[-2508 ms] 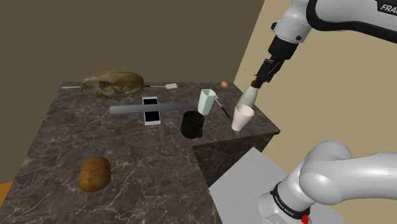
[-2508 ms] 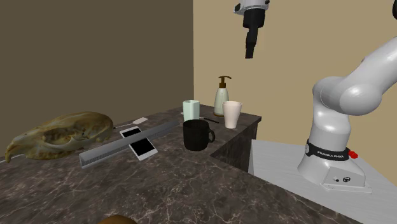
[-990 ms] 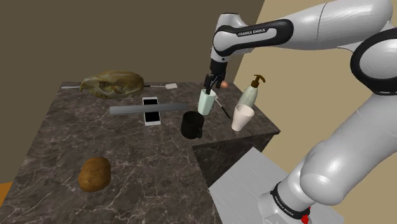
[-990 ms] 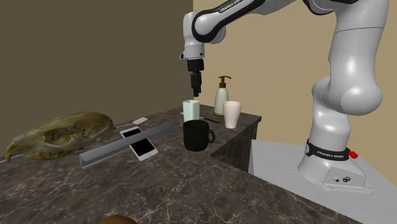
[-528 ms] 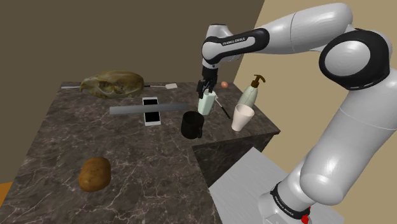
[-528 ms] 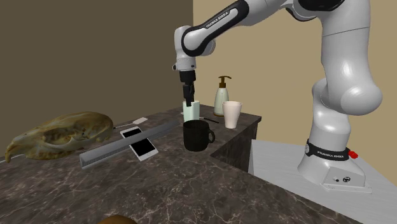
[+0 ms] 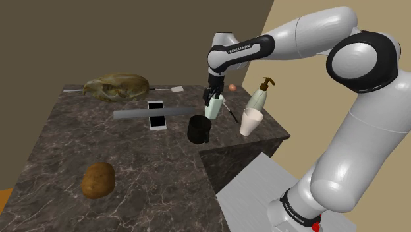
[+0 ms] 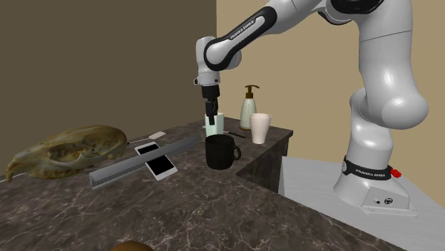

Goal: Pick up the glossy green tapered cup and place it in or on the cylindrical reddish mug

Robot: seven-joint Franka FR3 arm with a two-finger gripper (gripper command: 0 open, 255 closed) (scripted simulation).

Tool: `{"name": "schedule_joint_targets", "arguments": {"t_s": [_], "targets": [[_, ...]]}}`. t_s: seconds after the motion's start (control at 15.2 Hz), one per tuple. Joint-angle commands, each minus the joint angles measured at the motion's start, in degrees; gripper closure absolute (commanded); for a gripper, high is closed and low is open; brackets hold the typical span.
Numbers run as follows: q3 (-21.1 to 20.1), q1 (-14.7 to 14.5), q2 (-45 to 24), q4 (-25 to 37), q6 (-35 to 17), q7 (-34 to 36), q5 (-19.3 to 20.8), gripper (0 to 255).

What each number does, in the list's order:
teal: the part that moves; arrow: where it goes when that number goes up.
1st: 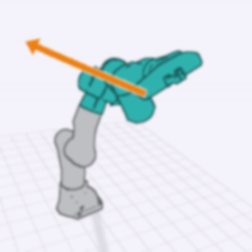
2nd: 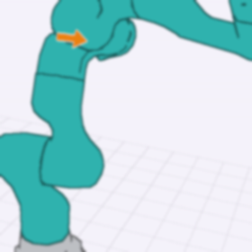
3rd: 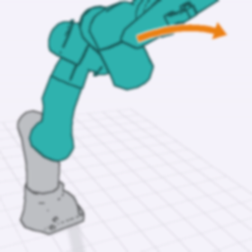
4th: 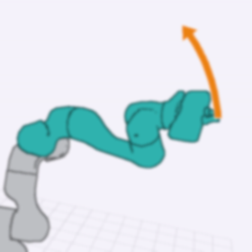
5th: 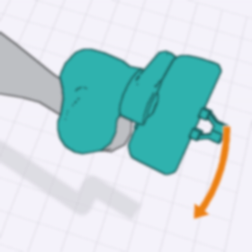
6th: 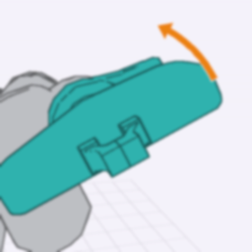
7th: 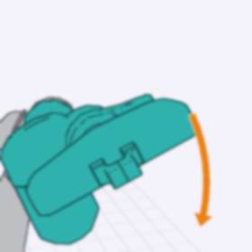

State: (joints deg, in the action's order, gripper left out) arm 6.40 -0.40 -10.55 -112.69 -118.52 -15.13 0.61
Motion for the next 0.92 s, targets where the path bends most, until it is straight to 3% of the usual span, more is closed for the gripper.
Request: {"name": "schedule_joint_targets", "arguments": {"t_s": [0.0, 0.2, 0.26, 0.86], "targets": [[0.0, 0.0, 0.0, 0.0, 0.0, 0.0, 0.0, 0], [0.0, 0.0, 0.0, 0.0, 0.0, 0.0, 0.0, 0], [0.0, 0.0, 0.0, 0.0, 0.0, 0.0, 0.0, 255], [0.0, 0.0, 0.0, 0.0, 0.0, 0.0, 0.0, 255]]}}
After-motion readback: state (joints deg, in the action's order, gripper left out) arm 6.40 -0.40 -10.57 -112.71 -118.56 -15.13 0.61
